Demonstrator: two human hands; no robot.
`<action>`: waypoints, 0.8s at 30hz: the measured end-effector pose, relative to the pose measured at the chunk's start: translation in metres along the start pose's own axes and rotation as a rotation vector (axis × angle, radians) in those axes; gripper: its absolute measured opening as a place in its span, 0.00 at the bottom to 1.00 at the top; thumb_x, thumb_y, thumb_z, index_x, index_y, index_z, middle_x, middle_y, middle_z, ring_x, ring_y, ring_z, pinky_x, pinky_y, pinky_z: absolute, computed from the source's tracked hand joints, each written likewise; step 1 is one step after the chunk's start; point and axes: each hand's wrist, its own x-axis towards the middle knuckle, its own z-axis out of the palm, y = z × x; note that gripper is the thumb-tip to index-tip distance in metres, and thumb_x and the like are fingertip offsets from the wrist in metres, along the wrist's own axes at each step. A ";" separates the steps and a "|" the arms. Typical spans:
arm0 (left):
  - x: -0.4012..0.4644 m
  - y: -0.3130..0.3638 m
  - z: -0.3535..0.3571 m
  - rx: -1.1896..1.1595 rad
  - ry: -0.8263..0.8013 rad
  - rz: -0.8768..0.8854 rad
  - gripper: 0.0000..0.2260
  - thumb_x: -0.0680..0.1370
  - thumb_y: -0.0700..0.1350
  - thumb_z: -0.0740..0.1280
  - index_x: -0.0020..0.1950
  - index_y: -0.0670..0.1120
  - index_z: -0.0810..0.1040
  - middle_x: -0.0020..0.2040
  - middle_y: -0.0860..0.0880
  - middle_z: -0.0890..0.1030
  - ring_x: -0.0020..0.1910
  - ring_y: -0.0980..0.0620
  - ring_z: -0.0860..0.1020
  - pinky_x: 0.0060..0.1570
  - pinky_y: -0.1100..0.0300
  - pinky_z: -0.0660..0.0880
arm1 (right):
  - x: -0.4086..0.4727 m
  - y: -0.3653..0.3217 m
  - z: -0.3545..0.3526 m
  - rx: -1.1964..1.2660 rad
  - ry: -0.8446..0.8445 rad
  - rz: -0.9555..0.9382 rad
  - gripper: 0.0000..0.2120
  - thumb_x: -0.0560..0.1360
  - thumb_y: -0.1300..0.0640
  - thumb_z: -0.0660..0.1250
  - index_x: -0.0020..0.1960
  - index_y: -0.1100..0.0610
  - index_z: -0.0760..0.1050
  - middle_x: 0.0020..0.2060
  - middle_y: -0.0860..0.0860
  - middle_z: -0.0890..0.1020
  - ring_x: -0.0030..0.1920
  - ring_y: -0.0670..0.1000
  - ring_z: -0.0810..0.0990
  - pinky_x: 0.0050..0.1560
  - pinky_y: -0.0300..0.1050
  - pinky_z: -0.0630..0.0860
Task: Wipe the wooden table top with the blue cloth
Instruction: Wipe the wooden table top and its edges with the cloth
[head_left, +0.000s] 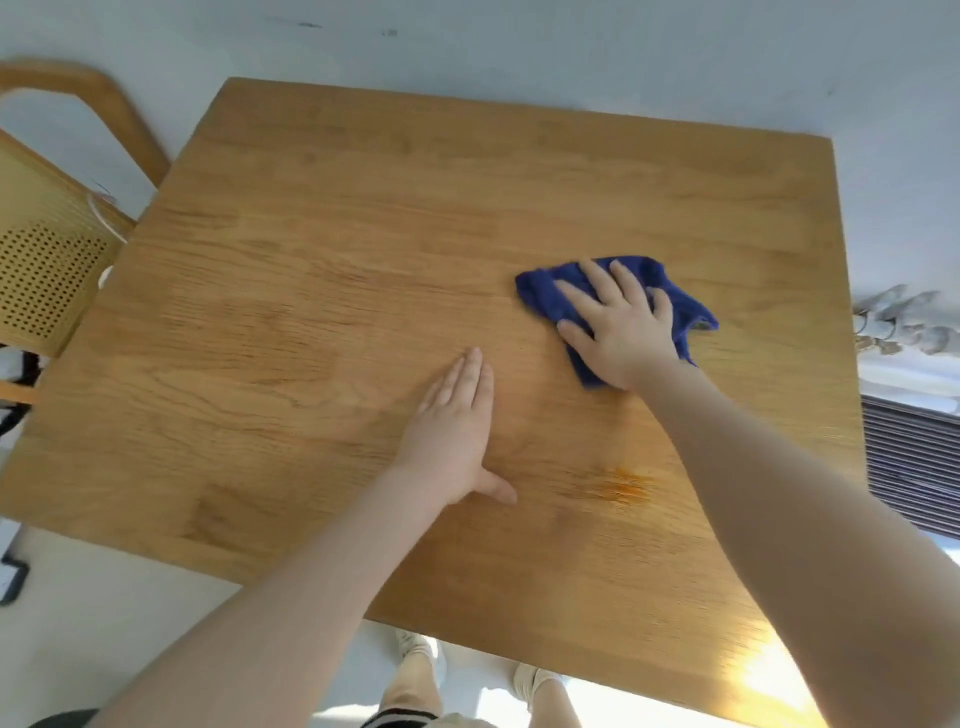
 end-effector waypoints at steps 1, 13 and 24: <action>0.000 0.001 0.000 -0.010 -0.007 -0.009 0.60 0.64 0.63 0.73 0.75 0.41 0.34 0.74 0.43 0.30 0.75 0.48 0.36 0.71 0.56 0.38 | 0.009 0.001 -0.002 0.014 -0.001 0.051 0.22 0.79 0.41 0.51 0.72 0.38 0.55 0.76 0.46 0.51 0.75 0.53 0.46 0.70 0.60 0.47; 0.002 0.009 -0.006 -0.053 -0.051 -0.053 0.60 0.64 0.60 0.75 0.75 0.40 0.34 0.74 0.44 0.29 0.75 0.48 0.35 0.73 0.56 0.41 | -0.044 0.012 0.000 0.112 -0.059 -0.307 0.29 0.71 0.30 0.40 0.66 0.35 0.66 0.74 0.42 0.57 0.75 0.53 0.50 0.69 0.61 0.46; 0.001 0.009 -0.003 -0.067 -0.059 -0.082 0.60 0.64 0.58 0.76 0.75 0.41 0.34 0.74 0.46 0.29 0.75 0.50 0.36 0.73 0.57 0.44 | -0.096 -0.012 0.009 0.166 -0.100 -0.352 0.23 0.75 0.38 0.44 0.64 0.35 0.69 0.74 0.40 0.56 0.75 0.53 0.44 0.68 0.65 0.38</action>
